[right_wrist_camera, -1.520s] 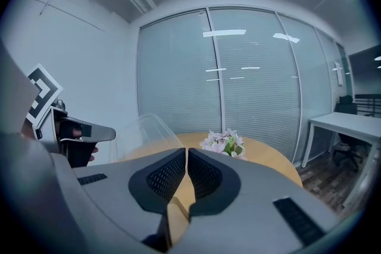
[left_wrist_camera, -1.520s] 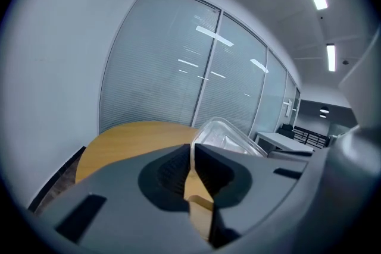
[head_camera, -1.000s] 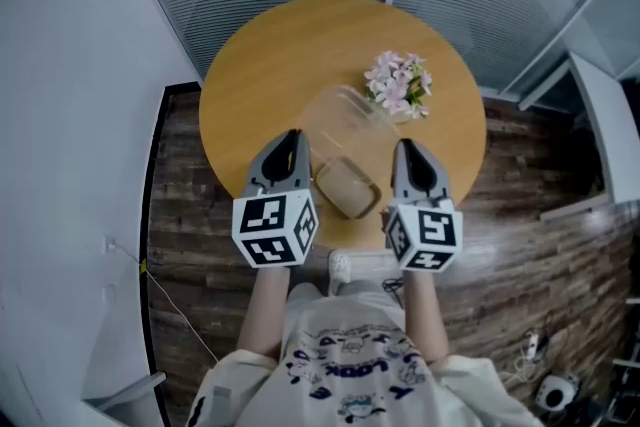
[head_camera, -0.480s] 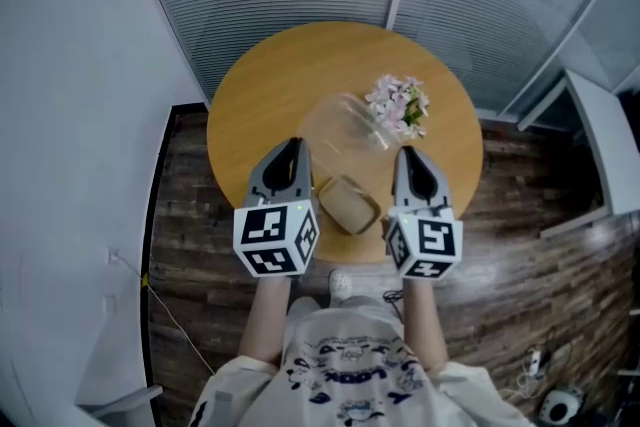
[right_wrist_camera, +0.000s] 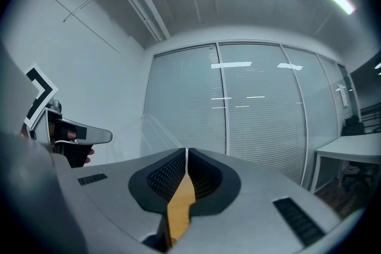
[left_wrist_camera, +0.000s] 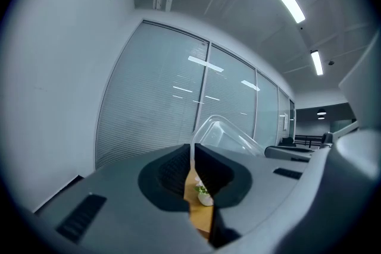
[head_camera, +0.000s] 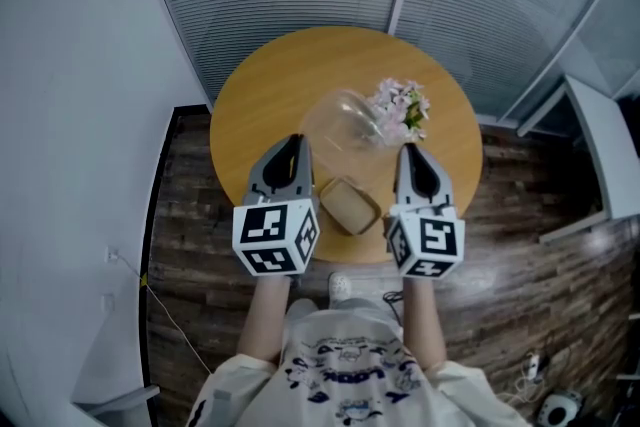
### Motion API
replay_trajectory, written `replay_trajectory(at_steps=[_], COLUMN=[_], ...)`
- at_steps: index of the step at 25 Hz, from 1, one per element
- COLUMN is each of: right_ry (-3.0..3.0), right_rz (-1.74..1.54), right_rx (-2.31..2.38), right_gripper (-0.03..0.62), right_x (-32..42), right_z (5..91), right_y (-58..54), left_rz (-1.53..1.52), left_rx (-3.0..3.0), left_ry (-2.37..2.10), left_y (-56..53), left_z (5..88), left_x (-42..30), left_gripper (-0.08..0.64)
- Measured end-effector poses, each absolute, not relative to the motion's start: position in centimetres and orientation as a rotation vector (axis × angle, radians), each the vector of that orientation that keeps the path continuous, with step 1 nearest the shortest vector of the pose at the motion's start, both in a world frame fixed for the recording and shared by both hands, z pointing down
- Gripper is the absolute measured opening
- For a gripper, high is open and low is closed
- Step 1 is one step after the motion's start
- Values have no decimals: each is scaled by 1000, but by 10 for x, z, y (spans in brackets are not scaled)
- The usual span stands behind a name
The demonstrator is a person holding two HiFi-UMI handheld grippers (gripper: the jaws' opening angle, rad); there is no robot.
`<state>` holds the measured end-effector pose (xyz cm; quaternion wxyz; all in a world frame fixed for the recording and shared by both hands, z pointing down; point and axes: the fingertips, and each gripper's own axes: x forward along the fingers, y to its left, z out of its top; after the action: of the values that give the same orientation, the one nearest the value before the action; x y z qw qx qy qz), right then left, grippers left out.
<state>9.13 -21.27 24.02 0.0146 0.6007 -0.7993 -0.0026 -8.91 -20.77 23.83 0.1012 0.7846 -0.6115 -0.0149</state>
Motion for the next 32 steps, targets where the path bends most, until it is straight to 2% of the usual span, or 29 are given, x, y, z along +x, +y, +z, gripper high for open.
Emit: replay_trajectory(at_steps=[32], right_ry=[-2493], right_rz=[-7], right_rx=[1839], right_gripper=[17], right_x=[81], right_z=[241], right_y=[-222], left_rz=[-47], left_rx=[2303], left_ry=[-1804], left_y=[-217], left_z=[243], left_x=[-96], left_gripper=[25])
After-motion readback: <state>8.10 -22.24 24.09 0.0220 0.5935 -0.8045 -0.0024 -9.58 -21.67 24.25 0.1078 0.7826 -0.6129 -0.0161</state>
